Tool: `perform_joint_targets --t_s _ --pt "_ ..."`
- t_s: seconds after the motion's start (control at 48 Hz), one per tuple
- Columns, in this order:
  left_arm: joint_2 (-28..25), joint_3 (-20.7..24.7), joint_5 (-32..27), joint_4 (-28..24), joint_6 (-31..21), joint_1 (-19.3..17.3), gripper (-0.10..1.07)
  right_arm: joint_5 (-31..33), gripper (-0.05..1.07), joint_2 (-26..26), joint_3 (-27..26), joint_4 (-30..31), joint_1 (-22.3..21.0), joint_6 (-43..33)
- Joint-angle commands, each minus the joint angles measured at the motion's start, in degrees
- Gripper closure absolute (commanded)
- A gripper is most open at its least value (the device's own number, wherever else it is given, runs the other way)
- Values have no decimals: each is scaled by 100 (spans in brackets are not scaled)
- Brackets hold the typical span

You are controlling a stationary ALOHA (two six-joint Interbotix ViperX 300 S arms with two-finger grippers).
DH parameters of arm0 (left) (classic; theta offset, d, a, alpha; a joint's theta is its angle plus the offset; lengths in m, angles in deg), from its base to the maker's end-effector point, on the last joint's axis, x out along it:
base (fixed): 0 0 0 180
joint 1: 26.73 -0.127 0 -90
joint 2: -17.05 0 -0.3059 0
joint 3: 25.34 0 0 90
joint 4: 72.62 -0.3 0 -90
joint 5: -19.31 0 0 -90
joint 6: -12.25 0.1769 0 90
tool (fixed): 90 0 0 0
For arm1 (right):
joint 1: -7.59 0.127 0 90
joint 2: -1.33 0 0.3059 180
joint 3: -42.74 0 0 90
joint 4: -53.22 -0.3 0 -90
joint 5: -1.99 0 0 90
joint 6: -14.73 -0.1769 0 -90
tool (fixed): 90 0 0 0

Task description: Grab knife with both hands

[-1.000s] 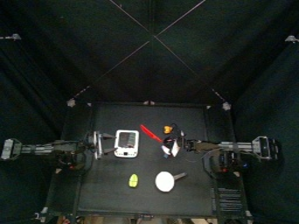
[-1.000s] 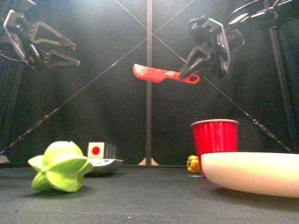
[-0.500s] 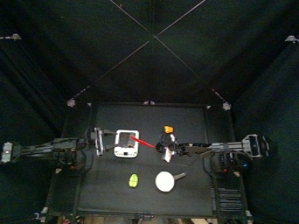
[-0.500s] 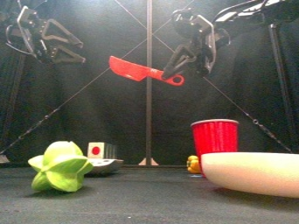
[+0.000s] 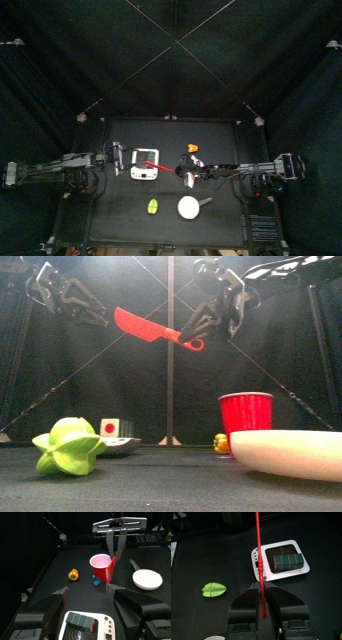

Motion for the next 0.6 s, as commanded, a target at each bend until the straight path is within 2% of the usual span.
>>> perform_joint_targets --t_s 0.0,0.125,0.333,0.583 --pt "-35 290 -255 114 0 9 2 -44 53 79 -149 18 -26 9" --pt "-26 229 -272 123 0 79 2 -44 53 53 -141 18 -35 9" --pt "0 132 -290 9 44 422 2 -44 53 44 -158 18 -18 9" --pt "-26 202 -123 114 44 598 2 -79 53 -70 -299 114 18 9"
